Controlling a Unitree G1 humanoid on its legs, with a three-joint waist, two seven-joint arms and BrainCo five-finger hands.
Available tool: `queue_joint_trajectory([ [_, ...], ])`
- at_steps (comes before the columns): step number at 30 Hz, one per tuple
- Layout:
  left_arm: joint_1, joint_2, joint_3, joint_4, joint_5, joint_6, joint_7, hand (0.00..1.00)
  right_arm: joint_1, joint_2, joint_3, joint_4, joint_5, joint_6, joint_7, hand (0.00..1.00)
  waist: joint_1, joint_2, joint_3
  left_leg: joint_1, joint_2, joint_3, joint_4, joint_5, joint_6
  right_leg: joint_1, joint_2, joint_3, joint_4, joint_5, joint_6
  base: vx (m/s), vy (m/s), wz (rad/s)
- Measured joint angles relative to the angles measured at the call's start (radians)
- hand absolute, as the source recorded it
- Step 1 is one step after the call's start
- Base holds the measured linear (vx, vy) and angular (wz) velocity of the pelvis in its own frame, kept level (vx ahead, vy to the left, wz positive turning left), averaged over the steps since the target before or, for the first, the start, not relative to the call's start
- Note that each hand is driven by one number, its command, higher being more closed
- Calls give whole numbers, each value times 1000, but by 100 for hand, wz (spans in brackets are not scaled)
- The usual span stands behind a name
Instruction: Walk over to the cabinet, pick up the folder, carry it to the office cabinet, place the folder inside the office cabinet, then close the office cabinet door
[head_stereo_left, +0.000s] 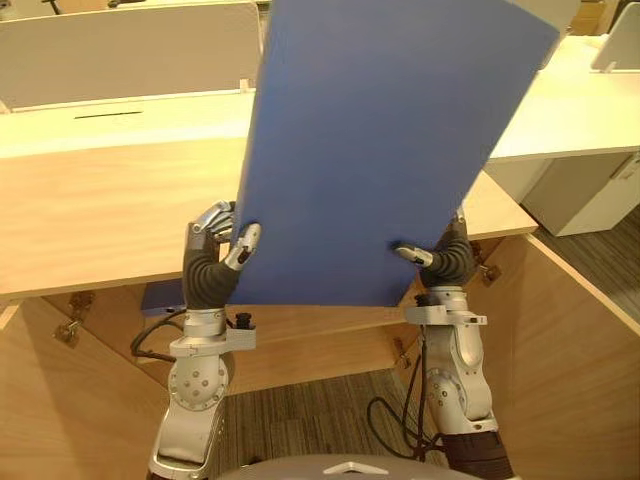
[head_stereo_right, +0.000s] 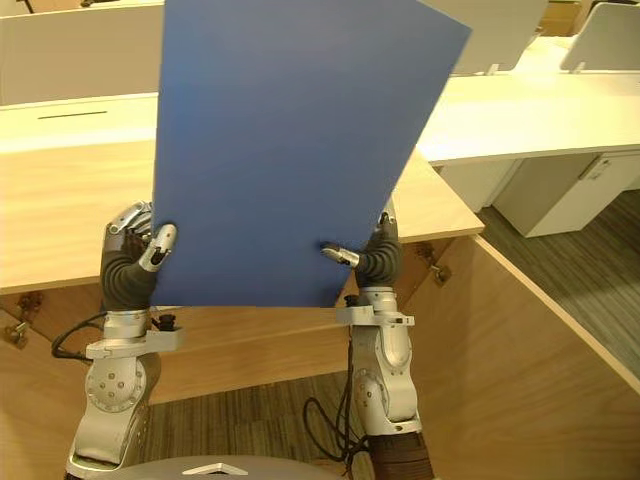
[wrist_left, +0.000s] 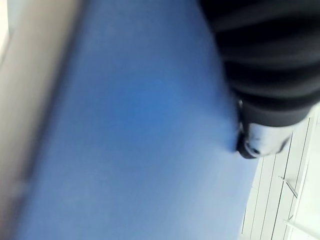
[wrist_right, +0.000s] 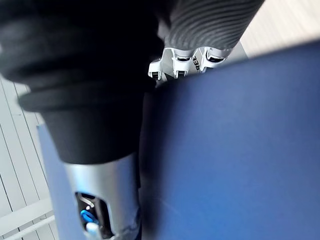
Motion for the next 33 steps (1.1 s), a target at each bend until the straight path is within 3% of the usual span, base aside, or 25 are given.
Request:
queue_joint_trajectory([
  [3,0,8,2,0,0,0,0,100,-18,0,28,33,0,10,16,0,0,-1,0,0,0,-1,0,3,2,0,0,-1,-1,0,0,0,0,0],
  [4,0,7,1,0,0,0,0,100,-20,0,29,33,0,18,19,100,2,-1,0,-1,-1,-2,0,4,3,0,-1,-2,-1,0,0,0,0,0],
  [22,-25,35,27,0,-7,-1,-20,100,-32,-24,66,102,79,38,107,100,5,-18,-12,-16,-4,-21,-1,26,8,-5,-6,-17,-5,7,-9,-14,1,2],
  [23,-25,36,33,0,-7,-1,-20,0,-32,-21,65,102,78,38,106,100,5,-18,-12,-16,-4,-21,-1,26,8,-5,-6,-17,-5,7,-10,0,0,0],
  [29,-24,18,77,0,-7,-8,-13,0,-24,14,65,102,58,38,104,100,4,-21,-17,-28,-4,-32,-1,28,6,-8,-7,-30,-9,10,-10,-3,3,5],
  [33,-21,-18,193,2,-7,-25,40,0,-4,42,42,102,15,38,72,100,6,-21,-19,-34,-6,-40,0,31,8,-2,-7,-38,-23,18,-7,15,4,5],
])
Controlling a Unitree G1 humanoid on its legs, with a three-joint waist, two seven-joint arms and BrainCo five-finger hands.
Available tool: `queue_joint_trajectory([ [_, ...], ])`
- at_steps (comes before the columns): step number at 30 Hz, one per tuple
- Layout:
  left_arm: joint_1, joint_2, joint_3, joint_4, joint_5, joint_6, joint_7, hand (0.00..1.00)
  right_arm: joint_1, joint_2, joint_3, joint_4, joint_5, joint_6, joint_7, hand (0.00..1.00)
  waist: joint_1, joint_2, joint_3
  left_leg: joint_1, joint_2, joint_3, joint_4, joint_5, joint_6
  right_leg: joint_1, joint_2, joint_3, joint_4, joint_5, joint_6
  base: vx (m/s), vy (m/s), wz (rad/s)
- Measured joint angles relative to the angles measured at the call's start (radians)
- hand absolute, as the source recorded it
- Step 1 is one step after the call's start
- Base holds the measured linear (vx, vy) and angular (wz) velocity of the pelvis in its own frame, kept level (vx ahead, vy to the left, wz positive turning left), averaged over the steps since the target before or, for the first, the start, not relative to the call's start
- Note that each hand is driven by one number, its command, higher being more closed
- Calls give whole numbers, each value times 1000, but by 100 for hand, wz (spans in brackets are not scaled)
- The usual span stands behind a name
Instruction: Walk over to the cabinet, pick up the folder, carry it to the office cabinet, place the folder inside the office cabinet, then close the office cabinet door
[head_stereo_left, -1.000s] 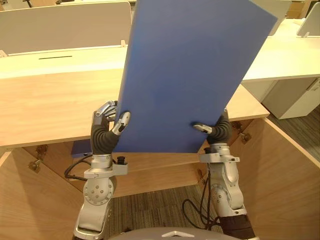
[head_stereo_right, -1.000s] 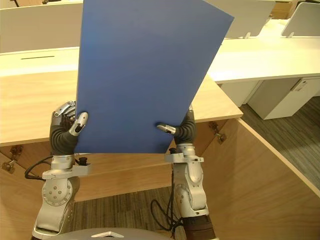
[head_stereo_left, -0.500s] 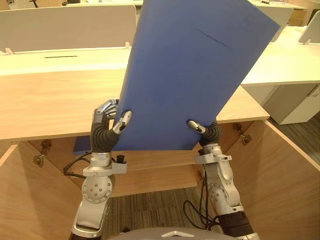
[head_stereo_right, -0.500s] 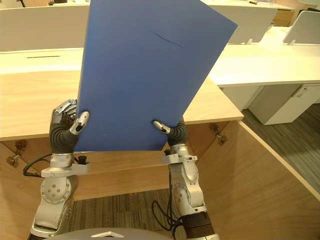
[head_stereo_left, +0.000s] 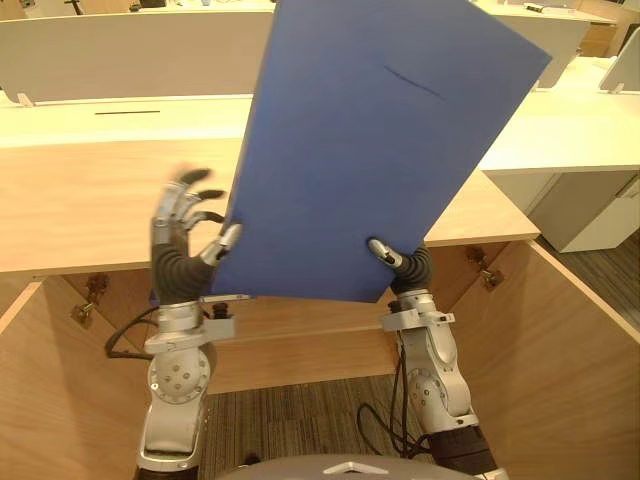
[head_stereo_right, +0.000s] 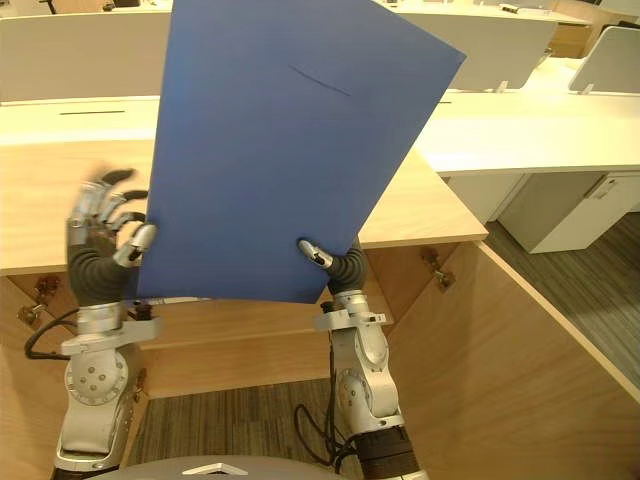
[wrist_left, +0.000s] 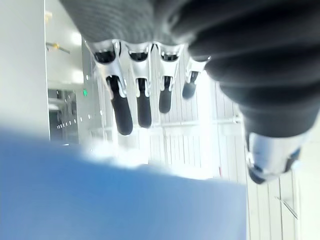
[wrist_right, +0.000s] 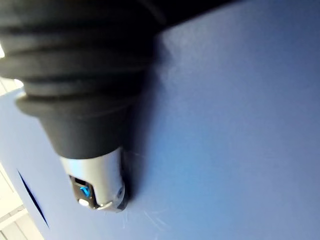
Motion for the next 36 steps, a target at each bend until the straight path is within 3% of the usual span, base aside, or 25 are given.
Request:
queue_joint_trajectory([
  [7,88,-39,191,89,-2,1,59,0,30,30,-96,-5,-2,0,-44,100,1,1,0,-1,0,-15,0,2,0,8,-1,-17,0,-2,-2,6,4,7],
  [14,165,-87,295,186,-11,36,84,0,95,45,-144,-67,-135,1,-86,100,10,13,7,-4,-5,-37,-1,-5,-10,16,-8,-41,5,-11,-1,-3,11,9],
  [22,232,-120,303,383,-10,89,38,0,127,48,-142,-70,-234,19,-109,100,18,15,7,-21,-8,-62,-1,-4,-10,15,-11,-69,3,-18,0,22,6,11],
  [26,233,-114,299,589,43,127,4,0,138,48,-119,-70,-287,23,-137,100,22,15,7,-24,-8,-67,0,0,-3,15,-11,-74,3,-22,1,32,2,4],
  [36,174,-27,240,1128,140,187,-18,0,138,-2,124,-70,-397,22,-149,100,25,9,9,-33,11,-40,0,-12,-21,-11,3,-44,4,-26,-6,15,-3,-8],
])
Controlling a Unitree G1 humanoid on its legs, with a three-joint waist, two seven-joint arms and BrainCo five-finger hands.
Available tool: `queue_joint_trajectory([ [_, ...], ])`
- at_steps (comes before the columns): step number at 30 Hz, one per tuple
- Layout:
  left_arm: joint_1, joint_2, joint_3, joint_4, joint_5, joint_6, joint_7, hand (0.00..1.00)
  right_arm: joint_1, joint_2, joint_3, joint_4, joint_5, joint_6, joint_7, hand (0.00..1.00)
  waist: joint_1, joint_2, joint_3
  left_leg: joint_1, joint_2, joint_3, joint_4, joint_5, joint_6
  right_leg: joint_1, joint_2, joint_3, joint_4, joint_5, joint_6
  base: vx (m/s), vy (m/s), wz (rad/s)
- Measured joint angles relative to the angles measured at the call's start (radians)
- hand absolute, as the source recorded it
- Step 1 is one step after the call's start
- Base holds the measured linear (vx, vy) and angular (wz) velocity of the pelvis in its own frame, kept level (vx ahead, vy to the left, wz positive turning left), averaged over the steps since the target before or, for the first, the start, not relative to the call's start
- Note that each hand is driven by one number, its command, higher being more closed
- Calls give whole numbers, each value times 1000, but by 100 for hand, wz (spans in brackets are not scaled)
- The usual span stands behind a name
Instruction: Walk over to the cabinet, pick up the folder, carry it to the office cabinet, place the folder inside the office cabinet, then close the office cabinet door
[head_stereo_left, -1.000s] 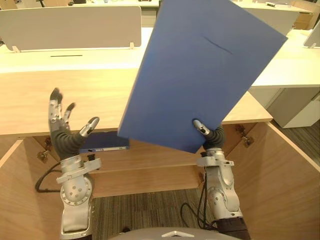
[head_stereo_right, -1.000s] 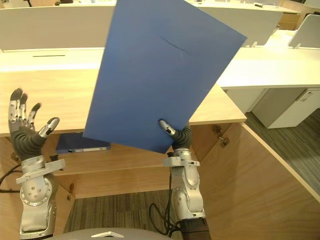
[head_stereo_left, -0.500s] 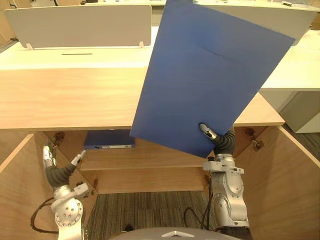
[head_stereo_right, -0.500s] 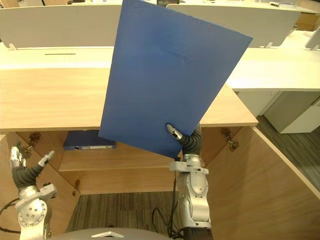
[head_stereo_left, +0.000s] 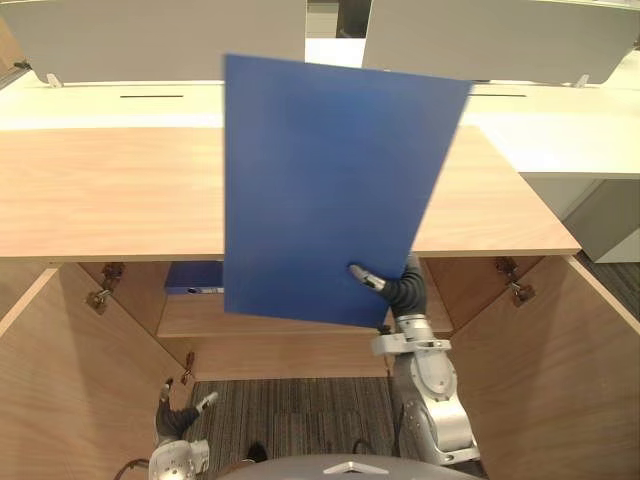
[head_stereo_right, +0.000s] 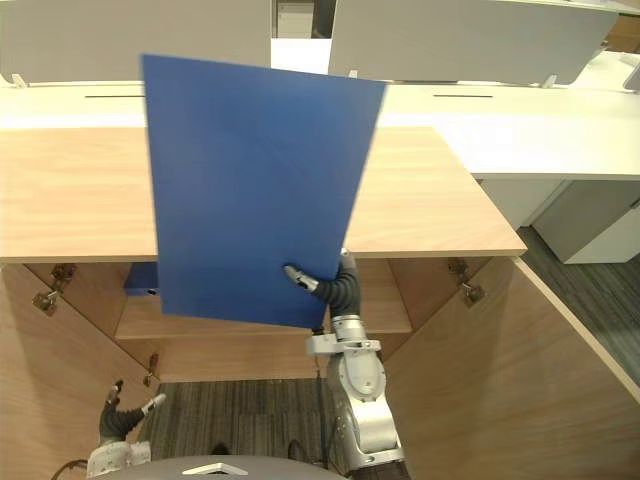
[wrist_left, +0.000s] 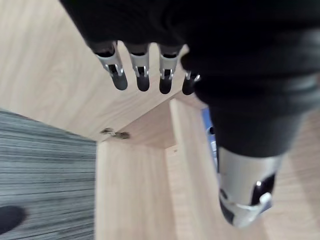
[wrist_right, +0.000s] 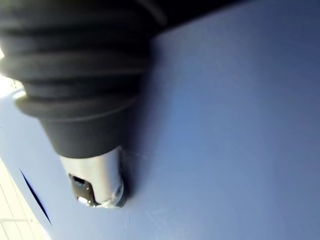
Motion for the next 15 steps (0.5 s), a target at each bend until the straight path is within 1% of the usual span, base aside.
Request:
queue_joint_trajectory([
  [1,-3,15,-19,31,16,6,0,0,0,-13,21,0,-32,-1,1,100,-2,-2,1,-1,1,2,0,0,-1,-2,1,2,0,0,0,17,-6,-14],
  [4,-29,56,-69,114,69,8,0,0,-16,-90,78,3,-126,-1,-3,100,2,-2,7,-8,4,29,0,-3,-3,-31,7,30,13,0,-1,-2,7,-22],
  [5,-44,72,-88,138,87,10,0,0,-49,-121,106,20,-172,-5,-6,100,-7,0,17,-21,5,35,2,-2,-3,-55,8,39,28,0,-1,-25,16,-29],
  [7,-73,87,-108,161,103,10,1,0,-109,-148,139,59,-210,-7,-10,100,-6,-6,48,-38,9,55,8,-1,-4,-97,11,60,57,0,-2,-71,15,-24],
  [8,-129,106,-119,161,106,10,3,0,-179,-160,173,100,-241,-7,-22,100,-9,-14,96,-114,18,57,80,-18,1,-164,12,75,103,-4,-8,-111,0,-18],
  [9,-157,115,-123,162,106,10,5,0,-214,-160,179,119,-251,-7,-27,100,-8,-23,123,-153,28,57,132,-35,4,-190,13,77,126,-4,-7,-171,-58,-7],
  [10,-210,131,-137,171,106,10,9,0,-280,-165,206,155,-271,-6,-38,100,-8,-19,168,-249,55,54,251,-72,12,-250,20,78,171,-4,-6,-175,-64,-4],
  [11,-252,132,-143,178,106,10,21,0,-329,-180,228,181,-291,-4,-45,100,-6,-6,212,-321,79,48,339,-100,20,-300,30,79,209,-6,-8,-176,-53,-3],
  [13,-290,132,-153,193,105,11,27,0,-372,-203,254,202,-318,0,-45,100,-4,11,265,-381,99,42,413,-123,25,-352,36,79,262,-18,-7,-126,11,0],
  [14,-309,134,-155,191,105,10,30,0,-388,-226,262,204,-342,0,-45,100,-4,19,297,-434,107,33,463,-140,24,-408,35,78,320,-38,-8,-165,26,7],
  [15,-318,140,-155,190,105,10,31,0,-401,-238,275,204,-348,-1,-45,100,-5,22,314,-477,112,28,500,-151,23,-455,34,79,367,-55,-10,-200,21,9],
])
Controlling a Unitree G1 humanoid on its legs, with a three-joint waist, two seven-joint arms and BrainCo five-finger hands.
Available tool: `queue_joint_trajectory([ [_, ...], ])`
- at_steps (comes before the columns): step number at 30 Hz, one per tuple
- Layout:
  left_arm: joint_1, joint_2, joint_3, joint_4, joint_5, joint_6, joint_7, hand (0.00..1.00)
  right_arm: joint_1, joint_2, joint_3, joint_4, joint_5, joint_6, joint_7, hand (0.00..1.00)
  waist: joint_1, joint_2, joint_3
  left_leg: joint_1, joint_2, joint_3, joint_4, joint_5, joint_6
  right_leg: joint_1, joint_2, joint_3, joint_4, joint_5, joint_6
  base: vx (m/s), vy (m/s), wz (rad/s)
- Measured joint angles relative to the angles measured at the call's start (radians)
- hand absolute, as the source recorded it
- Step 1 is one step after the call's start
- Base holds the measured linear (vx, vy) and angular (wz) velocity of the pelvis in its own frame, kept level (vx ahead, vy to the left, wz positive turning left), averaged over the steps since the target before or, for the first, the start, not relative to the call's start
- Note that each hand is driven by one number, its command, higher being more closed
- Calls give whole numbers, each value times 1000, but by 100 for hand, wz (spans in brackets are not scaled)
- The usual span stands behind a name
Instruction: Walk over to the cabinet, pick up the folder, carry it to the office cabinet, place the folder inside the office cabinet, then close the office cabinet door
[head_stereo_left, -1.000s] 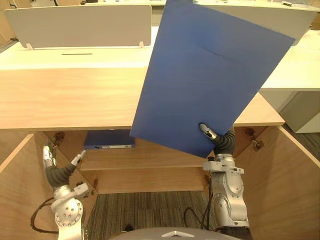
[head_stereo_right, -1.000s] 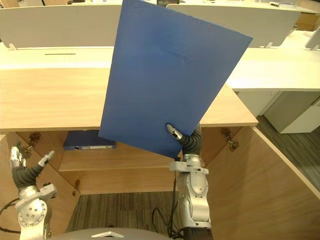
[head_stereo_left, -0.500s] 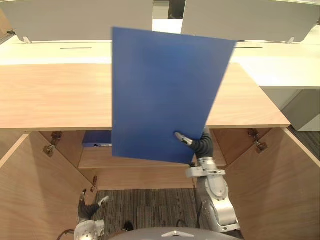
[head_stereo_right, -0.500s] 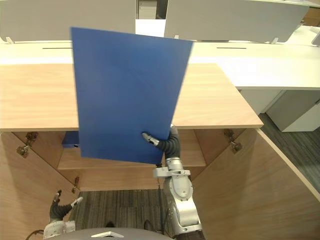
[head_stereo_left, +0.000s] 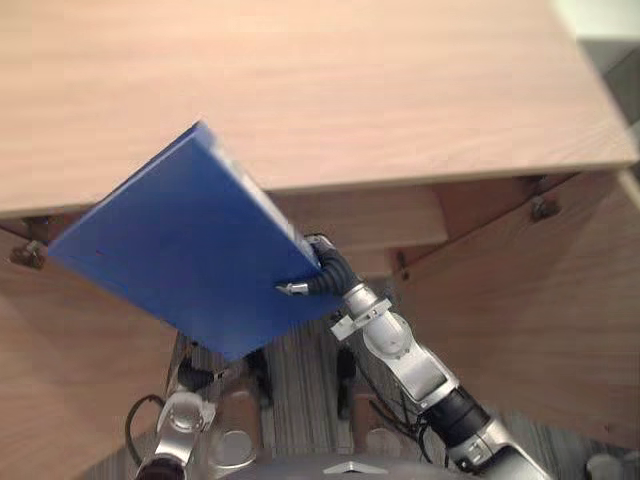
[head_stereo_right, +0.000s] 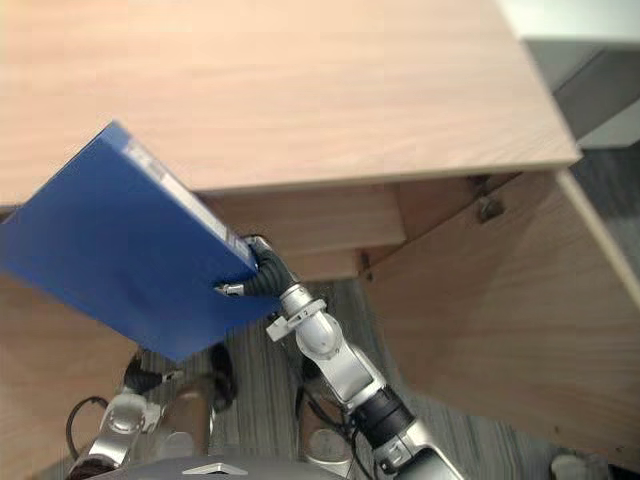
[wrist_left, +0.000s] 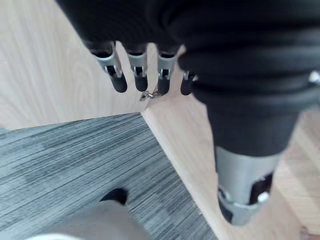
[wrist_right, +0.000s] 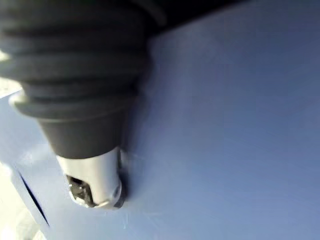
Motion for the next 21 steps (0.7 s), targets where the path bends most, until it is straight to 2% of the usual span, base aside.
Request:
queue_joint_trajectory([
  [3,-33,36,-1,-5,-2,0,0,0,-46,-50,18,-4,-38,-2,-1,100,5,4,63,-150,31,-15,131,-38,-4,-161,3,3,152,-43,-7,-163,-10,2],
  [8,-71,44,10,-115,-9,-5,10,0,-77,-101,-19,-41,-36,20,-36,100,22,22,114,-354,79,-33,264,-64,-7,-362,14,1,288,-80,-24,-140,-31,-2],
  [10,-82,41,21,-148,-7,-4,8,0,-75,-112,-45,-88,-32,24,-41,100,25,26,125,-399,86,-37,286,-65,-6,-407,15,-1,316,-84,-29,-75,-28,-3],
  [15,-92,26,49,-203,-25,-6,5,0,-77,-111,-129,-169,70,22,-47,100,43,29,126,-492,103,-51,333,-69,-5,-498,17,-8,366,-95,-39,-9,-30,1],
  [18,-108,10,61,-239,-43,-6,-1,0,-79,-83,-226,-173,144,22,-80,100,62,30,127,-546,105,-64,361,-70,-2,-549,12,-23,411,-107,-36,58,-38,11],
  [21,-108,8,66,-246,-64,-7,-8,0,-102,-54,-291,-156,210,21,-109,100,69,30,127,-567,105,-70,375,-71,3,-574,9,-26,437,-123,-39,59,-44,6],
])
